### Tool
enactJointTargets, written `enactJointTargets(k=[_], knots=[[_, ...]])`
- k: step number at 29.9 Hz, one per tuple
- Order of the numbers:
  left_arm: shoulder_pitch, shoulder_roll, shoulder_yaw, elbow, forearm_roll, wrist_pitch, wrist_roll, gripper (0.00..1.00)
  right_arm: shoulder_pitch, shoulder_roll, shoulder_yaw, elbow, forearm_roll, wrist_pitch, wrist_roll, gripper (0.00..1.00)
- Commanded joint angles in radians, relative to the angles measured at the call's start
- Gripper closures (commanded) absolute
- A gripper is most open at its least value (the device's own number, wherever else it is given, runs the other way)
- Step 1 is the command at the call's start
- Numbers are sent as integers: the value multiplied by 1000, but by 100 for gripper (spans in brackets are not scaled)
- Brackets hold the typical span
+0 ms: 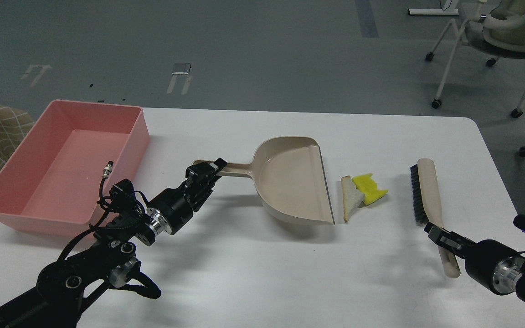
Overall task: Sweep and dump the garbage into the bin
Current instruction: 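Sweep the sponge and scrap into the dustpan with the brush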
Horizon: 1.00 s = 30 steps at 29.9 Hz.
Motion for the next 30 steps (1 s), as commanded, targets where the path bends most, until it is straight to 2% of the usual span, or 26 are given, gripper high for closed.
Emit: enactJointTargets(k=[1,24,30], knots=[[1,-2,3,8,2,2,1,95,4,5,-4,-4,3,7,-1,94],[5,8,26,30,112,62,3,96,194,27,-252,-12,8,43,-3,91],[5,8,25,30,106,62,1,96,303,95,-373,-30,6,43,-17,91]])
